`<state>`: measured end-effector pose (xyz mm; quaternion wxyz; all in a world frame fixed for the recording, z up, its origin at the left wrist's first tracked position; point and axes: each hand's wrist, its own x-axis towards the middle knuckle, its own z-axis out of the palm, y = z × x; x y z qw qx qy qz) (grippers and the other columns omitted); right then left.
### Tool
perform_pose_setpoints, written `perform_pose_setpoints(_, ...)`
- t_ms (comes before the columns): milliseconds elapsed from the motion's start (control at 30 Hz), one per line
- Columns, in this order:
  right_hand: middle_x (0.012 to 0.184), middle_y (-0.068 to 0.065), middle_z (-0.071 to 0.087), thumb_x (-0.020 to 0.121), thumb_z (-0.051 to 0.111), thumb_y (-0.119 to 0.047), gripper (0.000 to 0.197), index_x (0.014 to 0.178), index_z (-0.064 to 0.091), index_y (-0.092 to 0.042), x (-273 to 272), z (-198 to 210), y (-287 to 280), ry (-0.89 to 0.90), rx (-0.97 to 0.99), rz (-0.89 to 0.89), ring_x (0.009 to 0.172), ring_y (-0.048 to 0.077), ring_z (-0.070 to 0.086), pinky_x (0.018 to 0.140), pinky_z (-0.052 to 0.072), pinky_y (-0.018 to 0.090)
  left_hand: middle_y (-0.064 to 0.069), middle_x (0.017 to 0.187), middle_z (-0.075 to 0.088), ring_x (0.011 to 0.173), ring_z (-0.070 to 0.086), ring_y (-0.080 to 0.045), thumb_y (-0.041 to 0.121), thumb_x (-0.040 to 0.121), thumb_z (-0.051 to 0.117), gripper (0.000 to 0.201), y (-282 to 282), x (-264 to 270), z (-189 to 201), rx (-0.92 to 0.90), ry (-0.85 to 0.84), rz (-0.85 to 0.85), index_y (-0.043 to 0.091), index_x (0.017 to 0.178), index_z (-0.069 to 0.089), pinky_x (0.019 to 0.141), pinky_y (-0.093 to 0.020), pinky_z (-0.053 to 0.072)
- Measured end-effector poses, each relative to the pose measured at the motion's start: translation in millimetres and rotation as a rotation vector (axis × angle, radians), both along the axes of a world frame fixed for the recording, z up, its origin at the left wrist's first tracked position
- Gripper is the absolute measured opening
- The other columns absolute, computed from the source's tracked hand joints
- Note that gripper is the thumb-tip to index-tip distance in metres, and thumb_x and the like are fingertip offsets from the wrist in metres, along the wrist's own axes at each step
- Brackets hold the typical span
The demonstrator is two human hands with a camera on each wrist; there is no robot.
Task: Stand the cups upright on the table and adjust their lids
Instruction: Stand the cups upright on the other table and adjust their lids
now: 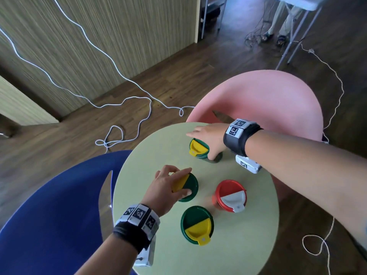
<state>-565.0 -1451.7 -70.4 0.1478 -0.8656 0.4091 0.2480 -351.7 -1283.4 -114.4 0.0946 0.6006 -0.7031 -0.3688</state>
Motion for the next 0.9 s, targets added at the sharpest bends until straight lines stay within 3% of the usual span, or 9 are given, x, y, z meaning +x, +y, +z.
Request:
perform_pose_setpoints(167, 0.133, -0.001, 0.049, 0.063, 0.085, -0.041, 0.093, 0.144, 0.043, -0.025, -24, 2, 19, -0.087, -0.024, -0.019, 0.107, 0.028, 0.060, 0.072, 0.041, 0.031, 0.010, 0.136, 0.044, 0.125, 0.041, -0.019, 0.046, 0.087, 0.075, 0.062, -2, 0, 0, 0.001, -0.013, -0.006, 0.058, 0.141, 0.049, 0.106, -0.038, 0.043)
perform_pose_setpoints(300, 0.127, -0.005, 0.051, 0.060, 0.087, -0.049, 0.088, 0.137, 0.047, -0.029, -29, -3, 32, -0.112, 0.007, -0.030, 0.099, 0.023, 0.058, 0.072, 0.045, 0.033, 0.009, 0.134, 0.045, 0.124, 0.043, -0.019, 0.044, 0.086, 0.076, 0.061, -1, -1, 0, -0.009, -0.007, 0.002, 0.056, 0.140, 0.051, 0.106, -0.039, 0.044)
perform_pose_setpoints(433, 0.129, -0.004, 0.050, 0.060, 0.088, -0.055, 0.094, 0.139, 0.046, -0.027, -29, -1, 38, -0.106, 0.022, -0.035, 0.098, 0.021, 0.055, 0.074, 0.045, 0.032, 0.010, 0.133, 0.045, 0.123, 0.043, -0.020, 0.043, 0.086, 0.077, 0.060, 1, -1, -1, -0.014, 0.003, 0.013, 0.055, 0.140, 0.052, 0.106, -0.039, 0.044)
perform_pose_setpoints(633, 0.139, 0.001, 0.050, 0.063, 0.086, -0.061, 0.103, 0.148, 0.043, -0.023, -27, 12, 46, -0.066, 0.031, -0.080, 0.121, 0.025, 0.056, 0.093, 0.051, 0.038, 0.008, 0.138, 0.044, 0.126, 0.043, -0.021, 0.046, 0.088, 0.074, 0.062, 1, -2, 1, -0.008, -0.019, 0.018, 0.054, 0.143, 0.049, 0.107, -0.040, 0.044)
perform_pose_setpoints(767, 0.153, 0.002, 0.043, 0.069, 0.082, -0.062, 0.105, 0.155, 0.038, -0.021, -38, 31, 58, -0.129, -0.004, -0.220, 0.139, 0.024, 0.046, 0.109, 0.044, 0.040, 0.004, 0.142, 0.045, 0.131, 0.041, -0.024, 0.050, 0.088, 0.072, 0.071, 3, -4, 5, -0.021, -0.071, 0.015, 0.047, 0.151, 0.039, 0.108, -0.043, 0.044)
perform_pose_setpoints(833, 0.157, 0.003, 0.041, 0.077, 0.078, -0.058, 0.095, 0.155, 0.040, -0.019, -48, 42, 70, -0.188, -0.034, -0.328, 0.141, 0.024, 0.044, 0.112, 0.041, 0.038, 0.001, 0.143, 0.046, 0.132, 0.039, -0.024, 0.050, 0.088, 0.072, 0.076, 7, -5, 11, -0.057, -0.076, 0.057, 0.041, 0.154, 0.037, 0.109, -0.043, 0.042)
perform_pose_setpoints(900, 0.153, 0.005, 0.048, 0.084, 0.075, -0.052, 0.080, 0.151, 0.047, -0.018, -58, 49, 88, -0.260, -0.073, -0.415, 0.135, 0.024, 0.051, 0.108, 0.042, 0.034, -0.001, 0.140, 0.049, 0.131, 0.039, -0.025, 0.048, 0.087, 0.074, 0.075, 15, -5, 18, -0.127, -0.069, 0.116, 0.035, 0.153, 0.041, 0.107, -0.042, 0.041)
